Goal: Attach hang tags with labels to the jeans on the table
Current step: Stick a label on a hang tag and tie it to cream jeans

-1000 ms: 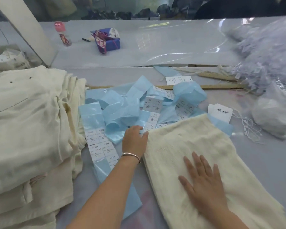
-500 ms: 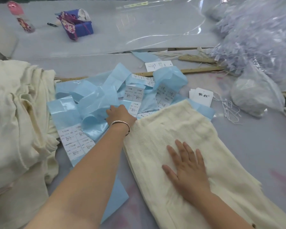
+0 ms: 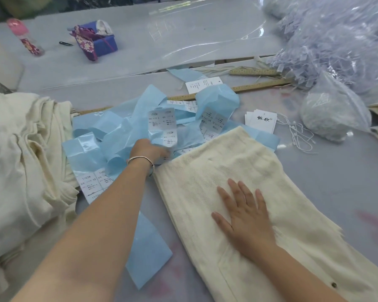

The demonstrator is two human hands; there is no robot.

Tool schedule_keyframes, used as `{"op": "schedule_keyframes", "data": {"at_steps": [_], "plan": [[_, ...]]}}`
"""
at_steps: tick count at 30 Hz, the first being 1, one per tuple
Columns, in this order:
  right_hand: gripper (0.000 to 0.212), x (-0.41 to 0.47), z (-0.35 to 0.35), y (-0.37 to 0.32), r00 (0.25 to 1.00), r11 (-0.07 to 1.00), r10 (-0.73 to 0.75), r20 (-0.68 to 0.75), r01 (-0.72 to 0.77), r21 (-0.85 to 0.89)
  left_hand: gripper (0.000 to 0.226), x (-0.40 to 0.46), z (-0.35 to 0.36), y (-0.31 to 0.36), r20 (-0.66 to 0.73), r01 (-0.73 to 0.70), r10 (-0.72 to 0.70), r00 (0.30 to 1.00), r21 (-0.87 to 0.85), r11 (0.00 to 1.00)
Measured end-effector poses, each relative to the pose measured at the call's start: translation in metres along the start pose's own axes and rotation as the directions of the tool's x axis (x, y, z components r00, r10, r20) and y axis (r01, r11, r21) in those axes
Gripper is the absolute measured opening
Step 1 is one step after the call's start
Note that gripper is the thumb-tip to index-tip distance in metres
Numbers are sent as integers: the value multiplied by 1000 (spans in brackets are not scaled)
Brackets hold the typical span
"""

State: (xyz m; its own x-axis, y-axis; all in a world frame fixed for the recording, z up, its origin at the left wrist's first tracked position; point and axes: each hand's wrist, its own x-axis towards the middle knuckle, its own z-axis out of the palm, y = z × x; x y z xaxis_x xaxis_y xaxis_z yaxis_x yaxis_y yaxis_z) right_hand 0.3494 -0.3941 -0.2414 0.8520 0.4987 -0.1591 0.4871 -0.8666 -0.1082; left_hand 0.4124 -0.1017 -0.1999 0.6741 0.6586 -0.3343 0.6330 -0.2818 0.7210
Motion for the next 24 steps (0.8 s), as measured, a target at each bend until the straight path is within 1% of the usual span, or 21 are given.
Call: {"op": "schedule_keyframes", "data": {"at_steps": [2, 4, 6, 7, 8, 9, 10, 11, 12, 13, 15, 17, 20, 22, 24], "plan": [[77, 0, 0, 0, 1000, 1000, -4, 2, 4, 8, 28, 2, -9, 5, -5, -67, 67, 998, -86, 994], [77, -2, -1, 0, 1000, 1000, -8, 13, 7, 22, 33, -3, -22, 16, -50, -165, 158, 986, -218, 962], [72, -2, -5, 0, 1000, 997, -18, 11, 17, 69, 34, -14, -36, 29, -50, -245, 248, 967, -434, 867], [67, 1, -11, -1, 1000, 991, -24, -10, 26, 129, 33, -22, -41, 34, -19, -256, 293, 956, -546, 798], [62, 4, -19, -3, 998, 968, -15, -55, 28, 251, 34, -30, -44, 39, 27, -243, 336, 941, -638, 730], [54, 8, -31, -5, 990, 902, 14, -143, 50, 429, 36, -38, -45, 41, 78, -213, 370, 926, -700, 682], [44, 12, -45, -9, 965, 791, 54, -256, 115, 602, 37, -46, -44, 42, 129, -177, 390, 912, -734, 656], [34, 18, -59, -14, 921, 674, 101, -376, 215, 707, 36, -55, -40, 41, 177, -135, 395, 901, -751, 646], [28, 24, -75, -19, 866, 609, 139, -480, 307, 731, 35, -63, -36, 38, 220, -93, 386, 896, -756, 647], [25, 31, -91, -24, 821, 589, 151, -551, 373, 717, 35, -70, -33, 34, 251, -58, 369, 895, -756, 652], [25, 48, -119, -34, 768, 601, 100, -633, 460, 653, 36, -81, -28, 26, 289, -14, 346, 892, -750, 662], [24, 64, -139, -42, 758, 640, -13, -652, 507, 577, 33, -87, -28, 21, 319, 20, 349, 881, -763, 646], [22, 78, -148, -50, 764, 699, -180, -620, 543, 466, 28, -90, -31, 17, 339, 66, 362, 868, -802, 593], [21, 81, -146, -54, 749, 718, -252, -612, 569, 401, 30, -91, -34, 16, 365, 98, 375, 852, -816, 570], [20, 81, -144, -56, 733, 730, -280, -620, 582, 359, 30, -93, -36, 18, 400, 124, 385, 832, -810, 573]]}}
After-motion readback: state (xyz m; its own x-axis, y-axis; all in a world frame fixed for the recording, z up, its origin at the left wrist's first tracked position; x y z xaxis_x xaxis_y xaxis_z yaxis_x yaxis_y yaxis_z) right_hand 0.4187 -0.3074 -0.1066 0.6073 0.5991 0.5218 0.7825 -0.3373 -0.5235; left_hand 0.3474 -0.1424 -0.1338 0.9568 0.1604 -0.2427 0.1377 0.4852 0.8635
